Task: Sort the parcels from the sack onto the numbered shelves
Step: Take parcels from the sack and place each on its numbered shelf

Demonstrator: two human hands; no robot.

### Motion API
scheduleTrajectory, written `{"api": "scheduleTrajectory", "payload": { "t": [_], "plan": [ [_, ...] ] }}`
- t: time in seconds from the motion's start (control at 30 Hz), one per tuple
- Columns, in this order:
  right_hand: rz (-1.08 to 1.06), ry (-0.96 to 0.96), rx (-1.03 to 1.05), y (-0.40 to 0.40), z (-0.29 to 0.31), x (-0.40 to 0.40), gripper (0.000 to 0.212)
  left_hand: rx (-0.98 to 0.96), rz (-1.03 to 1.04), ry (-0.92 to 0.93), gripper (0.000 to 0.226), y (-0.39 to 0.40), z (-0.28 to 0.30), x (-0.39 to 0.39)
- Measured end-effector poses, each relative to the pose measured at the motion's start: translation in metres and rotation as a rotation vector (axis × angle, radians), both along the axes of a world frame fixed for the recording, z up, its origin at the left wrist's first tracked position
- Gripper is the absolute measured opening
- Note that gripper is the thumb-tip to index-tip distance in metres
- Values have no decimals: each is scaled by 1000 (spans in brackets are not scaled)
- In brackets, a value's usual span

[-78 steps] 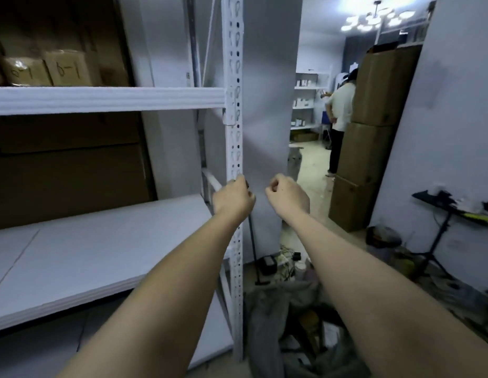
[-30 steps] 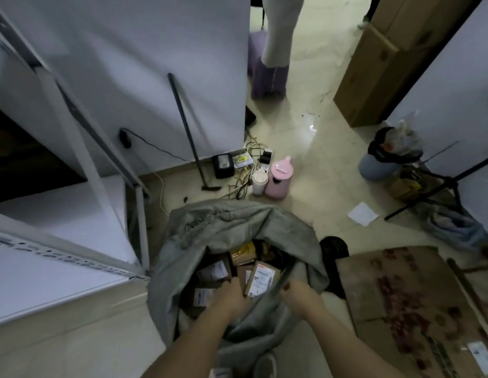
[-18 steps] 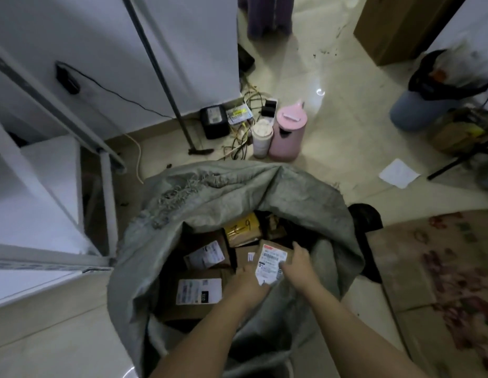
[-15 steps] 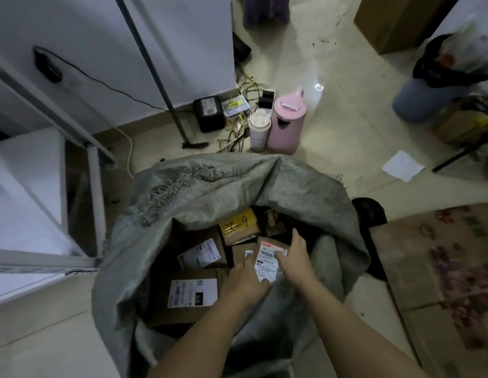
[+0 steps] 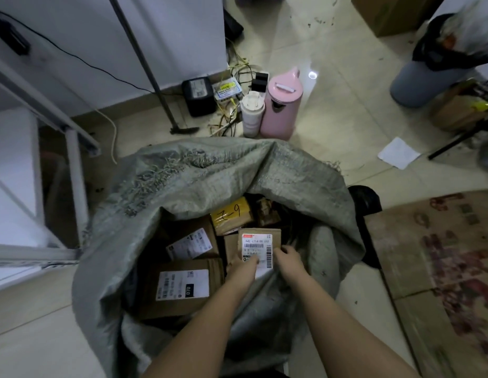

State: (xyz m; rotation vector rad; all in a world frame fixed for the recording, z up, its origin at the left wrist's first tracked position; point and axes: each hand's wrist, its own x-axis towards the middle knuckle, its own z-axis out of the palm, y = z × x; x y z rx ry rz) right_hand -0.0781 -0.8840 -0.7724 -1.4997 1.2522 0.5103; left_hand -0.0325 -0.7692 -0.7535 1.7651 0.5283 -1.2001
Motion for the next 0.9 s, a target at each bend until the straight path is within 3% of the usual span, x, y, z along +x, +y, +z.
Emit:
{"api": "scheduleTrajectory", "payload": {
  "t": [0.1,0.13,0.23,0.4,0.53,0.63,0.73,0.83,0.9],
  "plan": [
    [92,-19,-109,10,44,6,51,-52,183,44,48,12,5,1],
    [82,-57,-106,15,57,7,49,-50,251,27,57,19,-20,-2],
    [-97,-193,29,33,102,9,34,-54,411,35,70,35,-21,-5],
    [-317,-275,161,54,198,2,20,-56,535,28,51,51,143,3],
    [-458,-284,257,67,282,-6,46,-91,389,19,64,65,218,5],
    [-427,-300,268,73,340,-16,38,-88,303,-18,71,76,276,7],
    [-340,-353,265,76,400,-18,32,-178,322,-20,95,84,350,11],
    [-278,-361,274,75,433,-22,37,-251,343,29,73,88,436,11],
    [-254,-398,279,72,453,-25,41,-266,358,93,91,97,451,12]
  ]
}}
